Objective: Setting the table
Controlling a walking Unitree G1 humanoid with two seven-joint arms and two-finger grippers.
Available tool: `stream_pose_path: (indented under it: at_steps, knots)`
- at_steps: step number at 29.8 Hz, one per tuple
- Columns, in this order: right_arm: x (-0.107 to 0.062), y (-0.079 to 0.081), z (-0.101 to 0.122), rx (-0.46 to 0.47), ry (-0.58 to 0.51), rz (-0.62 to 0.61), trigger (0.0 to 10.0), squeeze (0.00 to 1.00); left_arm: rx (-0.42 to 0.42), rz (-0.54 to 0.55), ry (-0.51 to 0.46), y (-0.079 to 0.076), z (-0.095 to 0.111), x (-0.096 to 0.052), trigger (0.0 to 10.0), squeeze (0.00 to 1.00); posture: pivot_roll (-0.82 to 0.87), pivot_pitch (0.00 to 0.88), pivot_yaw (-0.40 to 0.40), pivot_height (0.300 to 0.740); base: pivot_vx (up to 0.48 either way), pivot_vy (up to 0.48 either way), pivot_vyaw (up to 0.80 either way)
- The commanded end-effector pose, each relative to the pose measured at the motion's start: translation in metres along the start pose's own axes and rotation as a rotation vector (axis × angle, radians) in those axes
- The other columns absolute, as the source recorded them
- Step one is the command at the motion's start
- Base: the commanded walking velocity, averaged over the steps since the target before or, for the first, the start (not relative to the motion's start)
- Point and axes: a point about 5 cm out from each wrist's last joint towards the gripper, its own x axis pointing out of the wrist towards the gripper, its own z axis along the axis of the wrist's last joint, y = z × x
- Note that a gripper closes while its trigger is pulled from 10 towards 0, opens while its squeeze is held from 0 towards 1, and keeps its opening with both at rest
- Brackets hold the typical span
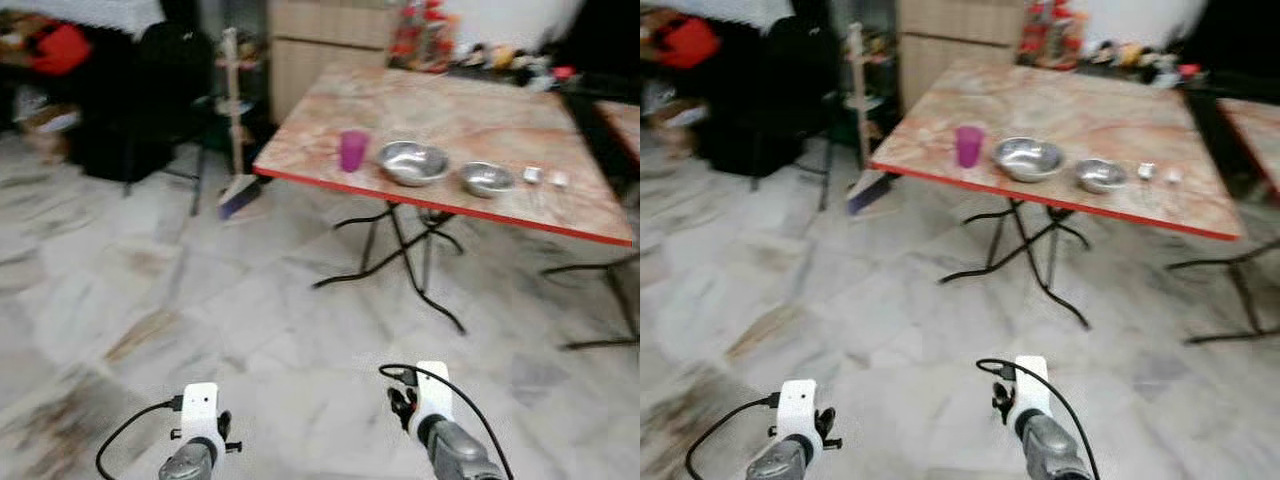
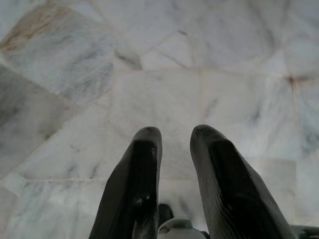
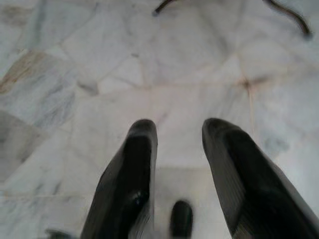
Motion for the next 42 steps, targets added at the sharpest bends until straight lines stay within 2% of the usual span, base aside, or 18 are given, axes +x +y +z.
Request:
stream_pose_path:
  at_steps: [1,7,13,42]
  knots:
    - [-0.0007,-0.0046,0.0006,-0.005,0.005,-0.013,10.0,0.0,-0.021,-0.007,0.008,-0.0027,-0.0017,-0.0002,10.0,0.0,0.13,0.0,-0.015,0.74,0.0,0.0,-0.8]
    - [-0.0008,-0.0045,0.0002,0.006,0.002,-0.015,10.0,0.0,-0.028,-0.005,0.007,-0.0028,-0.0019,-0.0003,10.0,0.0,0.13,0.0,-0.016,0.74,0.0,0.0,-0.8]
    - [-0.0007,-0.0072,0.0042,0.019,-0.02,-0.033,10.0,0.0,-0.044,-0.009,0.003,-0.0027,0.0001,0.0005,10.0,0.0,0.13,0.0,-0.018,0.74,0.04,0.0,0.0]
    - [-0.0013,-0.0099,0.0028,0.007,-0.012,-0.059,10.0,0.0,-0.019,-0.02,0.003,-0.0007,0.002,0.001,10.0,0.0,0.12,0.0,-0.005,0.74,0.342,0.0,-0.06]
